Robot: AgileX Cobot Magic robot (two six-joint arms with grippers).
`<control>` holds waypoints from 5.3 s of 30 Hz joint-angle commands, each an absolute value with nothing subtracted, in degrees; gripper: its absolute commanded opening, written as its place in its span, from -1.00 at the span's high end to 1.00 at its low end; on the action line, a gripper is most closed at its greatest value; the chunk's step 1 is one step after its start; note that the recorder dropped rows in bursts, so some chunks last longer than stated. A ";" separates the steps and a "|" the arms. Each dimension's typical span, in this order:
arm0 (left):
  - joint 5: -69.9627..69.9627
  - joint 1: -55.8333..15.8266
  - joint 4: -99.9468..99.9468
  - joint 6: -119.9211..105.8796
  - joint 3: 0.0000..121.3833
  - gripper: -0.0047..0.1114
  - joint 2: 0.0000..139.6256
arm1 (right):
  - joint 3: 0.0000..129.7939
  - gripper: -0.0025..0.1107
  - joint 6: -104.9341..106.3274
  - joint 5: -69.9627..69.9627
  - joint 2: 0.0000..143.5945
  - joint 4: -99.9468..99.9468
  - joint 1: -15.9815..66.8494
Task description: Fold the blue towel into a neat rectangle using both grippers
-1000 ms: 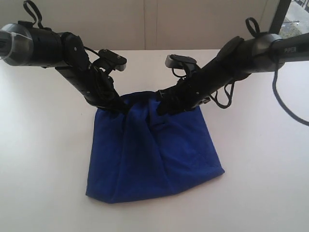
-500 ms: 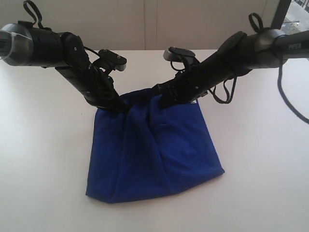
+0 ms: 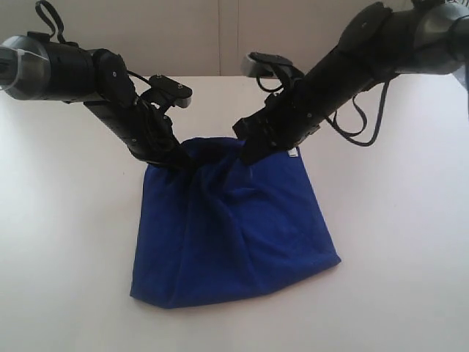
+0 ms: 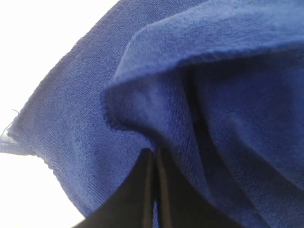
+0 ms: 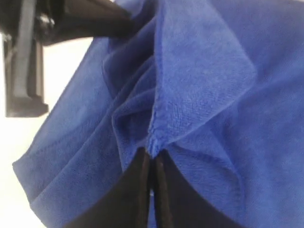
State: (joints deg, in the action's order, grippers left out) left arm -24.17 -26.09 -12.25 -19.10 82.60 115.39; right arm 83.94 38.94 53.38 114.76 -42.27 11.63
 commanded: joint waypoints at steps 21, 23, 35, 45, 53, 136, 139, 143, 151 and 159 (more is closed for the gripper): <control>-25.22 -26.04 -12.75 -17.79 82.77 0.92 114.78 | 83.81 0.41 25.04 49.43 115.77 -26.07 14.20; -25.22 -26.04 -12.75 -17.79 82.77 0.92 114.78 | 83.81 0.41 24.33 49.67 115.65 -24.86 13.95; -25.12 -26.04 -12.75 -17.81 82.77 0.92 114.78 | 79.69 0.41 26.24 47.37 115.65 -30.17 13.84; -25.12 -26.04 -12.75 -17.81 82.77 0.92 114.78 | 77.24 0.30 31.98 44.27 115.65 -31.96 13.84; -25.22 -26.04 -12.75 -17.81 82.77 0.92 114.78 | 77.15 0.30 27.65 43.18 114.03 -24.56 13.61; -31.39 -26.04 -14.56 -17.76 82.77 0.92 110.37 | 76.59 0.96 20.26 41.64 108.89 -4.83 21.66; -35.26 -27.03 -15.07 -17.76 82.77 0.92 107.19 | 76.59 0.96 20.13 42.21 106.07 -2.97 21.66; -41.19 -29.17 -15.07 -17.76 82.77 0.92 104.07 | 76.59 0.96 17.28 44.64 102.14 0.98 21.66; -44.07 -34.17 -14.32 -15.70 79.40 0.92 96.70 | 76.59 0.96 14.70 53.17 94.06 8.20 21.66; -44.40 -35.52 -10.12 -11.90 70.46 0.92 85.38 | 76.59 0.96 14.36 58.11 86.20 10.72 21.66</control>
